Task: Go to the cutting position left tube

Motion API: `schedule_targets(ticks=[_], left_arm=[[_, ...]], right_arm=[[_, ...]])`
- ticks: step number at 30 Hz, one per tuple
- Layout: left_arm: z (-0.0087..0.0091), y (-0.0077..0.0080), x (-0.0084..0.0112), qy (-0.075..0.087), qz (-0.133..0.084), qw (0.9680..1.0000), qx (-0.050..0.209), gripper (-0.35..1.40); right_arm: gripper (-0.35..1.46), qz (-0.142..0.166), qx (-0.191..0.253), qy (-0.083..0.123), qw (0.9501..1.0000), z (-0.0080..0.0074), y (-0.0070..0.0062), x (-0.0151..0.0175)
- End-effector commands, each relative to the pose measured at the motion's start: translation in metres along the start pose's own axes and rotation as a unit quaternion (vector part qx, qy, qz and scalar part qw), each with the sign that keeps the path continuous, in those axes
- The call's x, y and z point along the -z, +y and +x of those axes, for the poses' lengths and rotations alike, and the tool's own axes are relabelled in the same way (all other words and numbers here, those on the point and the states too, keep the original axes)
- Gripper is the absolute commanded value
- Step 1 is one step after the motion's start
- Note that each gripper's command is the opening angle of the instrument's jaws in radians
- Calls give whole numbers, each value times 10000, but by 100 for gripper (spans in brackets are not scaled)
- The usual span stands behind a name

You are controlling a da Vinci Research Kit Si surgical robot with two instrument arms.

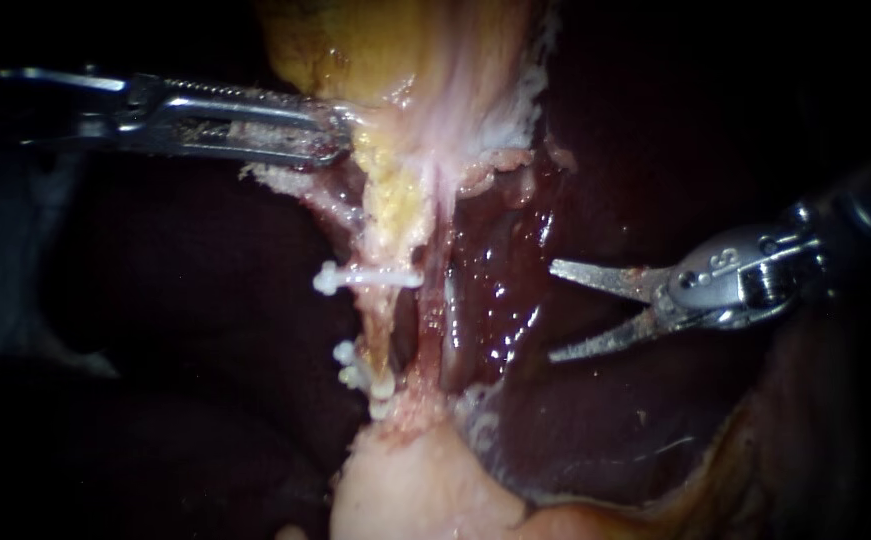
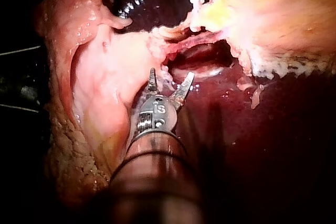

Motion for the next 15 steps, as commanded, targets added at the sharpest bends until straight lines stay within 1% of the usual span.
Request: schedule_targets(ticks=[1,4,7,11,12,15], left_arm=[[2,1,3,-5,-14,10000,2,-35],[11,2,17,-26,-62,10000,25,-35],[25,6,37,-20,-45,10000,69,-35],[46,12,63,109,-33,9998,174,-35],[50,14,69,141,-30,9998,162,-35],[55,18,77,173,-26,9997,154,-35]], right_arm=[[143,1,-1,2,10000,0,0,0],[145,1,-1,2,10000,0,0,0],[145,0,-2,2,10000,1,0,-1],[145,27,-4,10,10000,2,0,-1],[145,41,-6,14,10000,2,0,-1],[145,141,-12,45,9999,5,-2,-2]])
